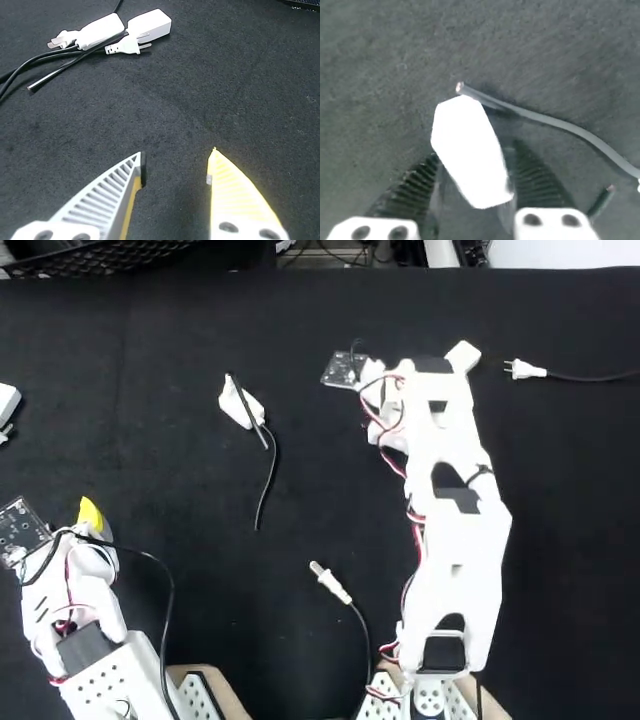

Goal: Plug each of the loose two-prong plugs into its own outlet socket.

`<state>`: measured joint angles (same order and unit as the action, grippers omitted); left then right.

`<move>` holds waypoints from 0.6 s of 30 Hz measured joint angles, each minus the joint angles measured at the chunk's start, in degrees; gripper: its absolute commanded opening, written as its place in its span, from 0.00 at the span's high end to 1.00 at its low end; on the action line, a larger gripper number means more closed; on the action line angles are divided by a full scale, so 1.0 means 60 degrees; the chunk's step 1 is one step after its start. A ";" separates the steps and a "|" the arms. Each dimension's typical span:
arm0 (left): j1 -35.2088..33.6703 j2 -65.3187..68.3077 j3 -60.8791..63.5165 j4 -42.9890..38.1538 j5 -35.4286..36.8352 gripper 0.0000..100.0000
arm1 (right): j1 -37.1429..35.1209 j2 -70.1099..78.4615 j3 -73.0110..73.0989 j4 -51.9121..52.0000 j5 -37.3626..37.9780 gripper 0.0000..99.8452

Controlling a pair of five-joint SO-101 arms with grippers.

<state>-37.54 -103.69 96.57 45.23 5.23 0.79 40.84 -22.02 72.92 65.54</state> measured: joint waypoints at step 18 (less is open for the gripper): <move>0.0000 0.0000 0.0000 0.0000 0.0000 0.78 | -0.1128 0.0220 -0.2374 0.4571 0.0000 0.99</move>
<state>-37.54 -103.69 96.57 45.23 5.23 -5.98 42.15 -36.26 100.35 65.54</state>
